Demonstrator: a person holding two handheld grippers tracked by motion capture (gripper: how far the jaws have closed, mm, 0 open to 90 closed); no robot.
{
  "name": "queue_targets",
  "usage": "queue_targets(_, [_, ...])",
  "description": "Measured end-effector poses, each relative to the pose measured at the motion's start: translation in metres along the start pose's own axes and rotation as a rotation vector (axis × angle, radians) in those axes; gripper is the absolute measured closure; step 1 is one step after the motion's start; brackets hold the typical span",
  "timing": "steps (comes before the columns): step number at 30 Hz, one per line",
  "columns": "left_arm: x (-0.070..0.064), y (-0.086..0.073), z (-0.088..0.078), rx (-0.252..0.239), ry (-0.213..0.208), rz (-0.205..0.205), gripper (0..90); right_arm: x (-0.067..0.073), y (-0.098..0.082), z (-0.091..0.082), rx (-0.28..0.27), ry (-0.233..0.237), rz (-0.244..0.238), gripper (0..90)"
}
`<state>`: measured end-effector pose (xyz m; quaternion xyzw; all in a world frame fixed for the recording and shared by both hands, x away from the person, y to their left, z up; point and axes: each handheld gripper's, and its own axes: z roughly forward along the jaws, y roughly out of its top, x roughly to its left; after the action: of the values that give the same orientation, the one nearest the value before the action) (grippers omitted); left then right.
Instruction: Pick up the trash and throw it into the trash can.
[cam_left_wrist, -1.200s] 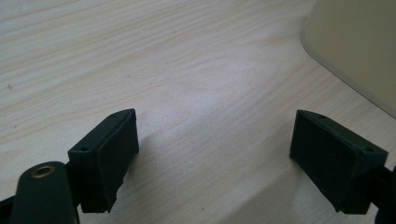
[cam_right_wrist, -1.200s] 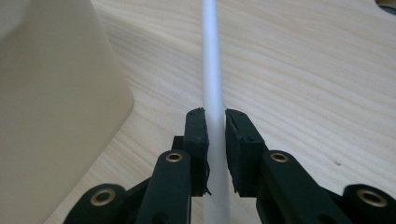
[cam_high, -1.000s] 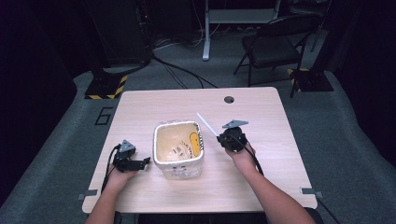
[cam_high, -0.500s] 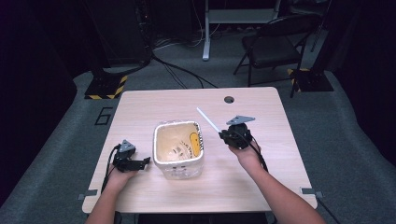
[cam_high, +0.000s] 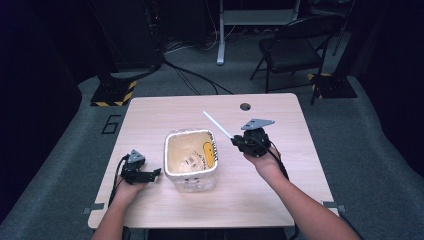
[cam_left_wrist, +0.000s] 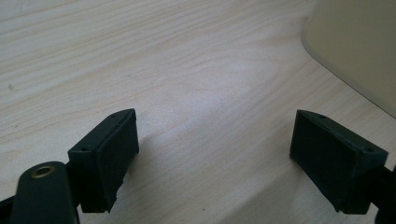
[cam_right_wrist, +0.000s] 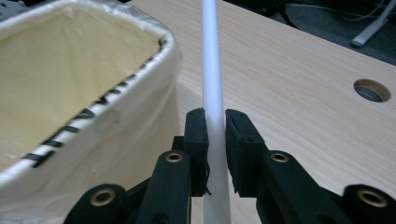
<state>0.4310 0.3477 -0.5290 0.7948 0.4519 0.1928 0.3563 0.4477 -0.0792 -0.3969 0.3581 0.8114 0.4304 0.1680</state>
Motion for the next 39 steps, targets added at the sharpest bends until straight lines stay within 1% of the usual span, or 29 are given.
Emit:
queue_targets(6, [0.0,0.0,0.0,0.0,0.0,0.0,15.1,0.014,0.01,-0.004,-0.006,0.053,-0.042,78.7])
queue_targets(10, [0.0,0.0,0.0,0.0,0.0,0.0,15.1,0.023,0.015,-0.006,-0.007,0.065,-0.07,78.6])
queue_targets(14, [0.0,0.0,0.0,0.001,-0.001,-0.001,15.1,0.03,0.021,-0.008,-0.009,0.087,-0.081,78.6])
queue_targets(17, [0.0,0.0,0.0,0.0,0.001,0.0,15.1,0.035,0.027,-0.008,-0.006,0.114,-0.089,78.6])
queue_targets(24, [0.0,0.0,0.0,0.0,0.001,0.0,15.1,0.046,0.037,-0.001,-0.018,0.167,-0.098,78.6])
queue_targets(27, [0.0,0.0,0.0,0.0,0.001,-0.001,15.1,0.051,0.041,0.003,-0.019,0.189,-0.092,78.6])
queue_targets(31, [0.0,0.0,0.0,0.0,0.001,0.0,15.1,0.058,0.046,0.009,-0.02,0.205,-0.107,78.6])
queue_targets(39, [0.0,0.0,0.0,0.0,0.001,0.0,15.1,0.068,0.052,0.021,-0.013,0.227,-0.109,78.6])
